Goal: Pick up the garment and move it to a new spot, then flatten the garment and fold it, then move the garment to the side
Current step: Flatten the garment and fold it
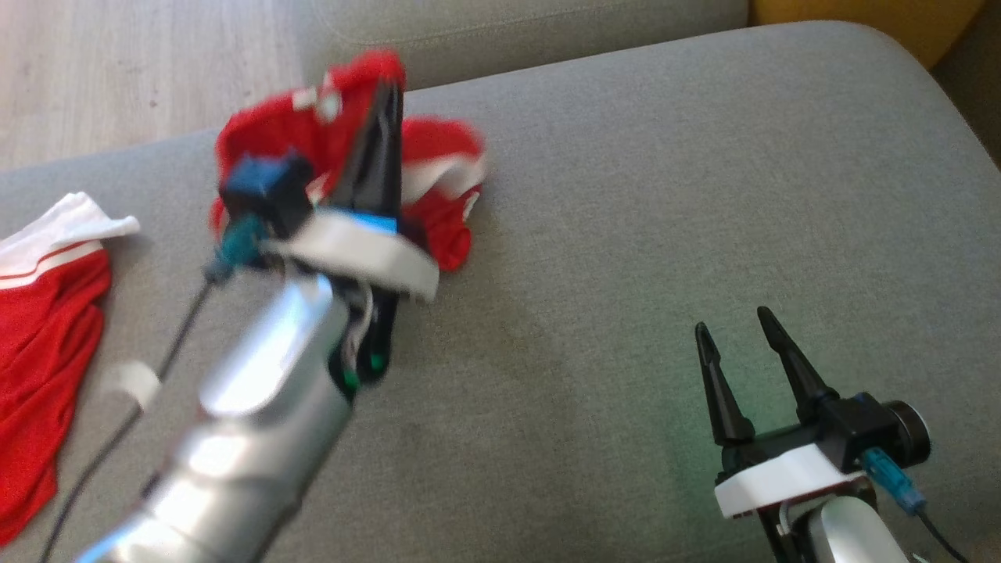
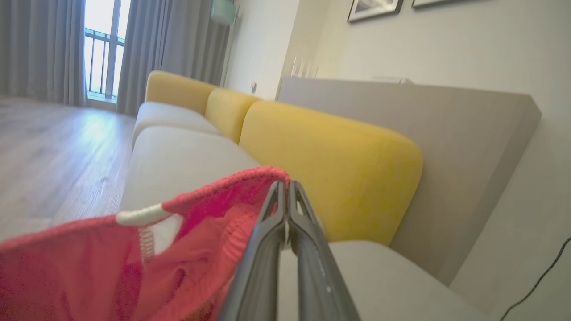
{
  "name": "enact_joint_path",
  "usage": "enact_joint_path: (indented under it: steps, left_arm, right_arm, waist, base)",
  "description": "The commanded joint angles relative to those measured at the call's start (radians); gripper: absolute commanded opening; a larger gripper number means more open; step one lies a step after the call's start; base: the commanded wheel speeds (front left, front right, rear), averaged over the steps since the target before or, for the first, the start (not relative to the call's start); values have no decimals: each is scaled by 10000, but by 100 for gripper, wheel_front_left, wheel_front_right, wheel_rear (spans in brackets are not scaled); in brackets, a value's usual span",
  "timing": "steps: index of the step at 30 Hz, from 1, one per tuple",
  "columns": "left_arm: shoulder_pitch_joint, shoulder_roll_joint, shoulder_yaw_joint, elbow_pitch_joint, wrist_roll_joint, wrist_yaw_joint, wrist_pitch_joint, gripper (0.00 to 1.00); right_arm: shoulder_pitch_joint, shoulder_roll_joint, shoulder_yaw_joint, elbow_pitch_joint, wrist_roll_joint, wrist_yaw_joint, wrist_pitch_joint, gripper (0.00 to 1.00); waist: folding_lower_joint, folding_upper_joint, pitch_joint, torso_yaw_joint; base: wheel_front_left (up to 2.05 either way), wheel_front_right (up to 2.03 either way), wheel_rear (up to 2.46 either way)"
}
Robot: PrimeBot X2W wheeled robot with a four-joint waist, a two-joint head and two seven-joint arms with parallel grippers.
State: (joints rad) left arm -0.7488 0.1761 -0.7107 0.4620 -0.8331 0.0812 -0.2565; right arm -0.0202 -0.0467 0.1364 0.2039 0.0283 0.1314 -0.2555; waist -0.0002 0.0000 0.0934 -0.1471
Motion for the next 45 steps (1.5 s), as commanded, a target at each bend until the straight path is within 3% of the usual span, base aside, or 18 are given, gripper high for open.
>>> enact_joint_path:
  steps: [1,3,4,5,10,18,21,25,29,41,45]
  left_arm:
    - [6,196,273,-164,-28,75,-1,0]
    - [305,213,246,114,18,291,-7,0]
    - [431,217,210,303,86,420,-10,69]
    - [525,202,160,457,186,515,-16,100]
    - [1115,-5,209,694,846,849,-46,100]
    - [2068,512,2000,-777,3328,1834,-51,100]
    - [2758,581,2660,-1602,4004,1214,-51,100]
    - [3554,678,2263,-1503,4551,427,-52,100]
    - [3988,737,1583,-768,4956,20,-16,100]
    - [2563,1281,1236,2067,6154,756,148,100]
    - [2353,1312,1196,2598,6226,807,138,100]
  right_arm:
    - [-91,-35,269,-308,-59,-7,-63,100]
    - [-103,-35,289,-332,-71,-7,-63,100]
    - [-120,-35,293,-345,-74,-7,-63,100]
    - [-142,-35,284,-354,-78,-7,-63,100]
    - [-243,-35,116,-435,-104,-7,-63,100]
    - [-379,-35,60,-527,16,-7,-63,100]
    - [-443,-35,145,-516,89,-7,-63,100]
    - [-457,-35,123,-525,144,-7,-63,100]
    - [-463,-35,62,-545,161,-7,-63,100]
    - [-665,-35,12,-578,80,-7,-63,100]
    - [-687,-35,-21,-588,63,-7,-63,100]
  waist:
    - [2,0,38,-10]
    - [2,0,125,-22]
    - [2,0,177,-27]
    - [2,0,220,-28]
    - [2,0,504,18]
    - [2,0,932,108]
    - [2,0,1008,60]
    - [2,0,1048,41]
    - [2,0,1115,36]
    - [2,0,1509,5]
    - [2,0,1583,9]
  base:
    - [0,0,0]
    - [0,0,0]
    - [0,0,0]
    - [0,0,0]
    - [0,0,0]
    - [0,0,0]
    - [0,0,0]
    - [0,0,0]
    - [0,0,0]
    - [0,0,0]
    - [0,0,0]
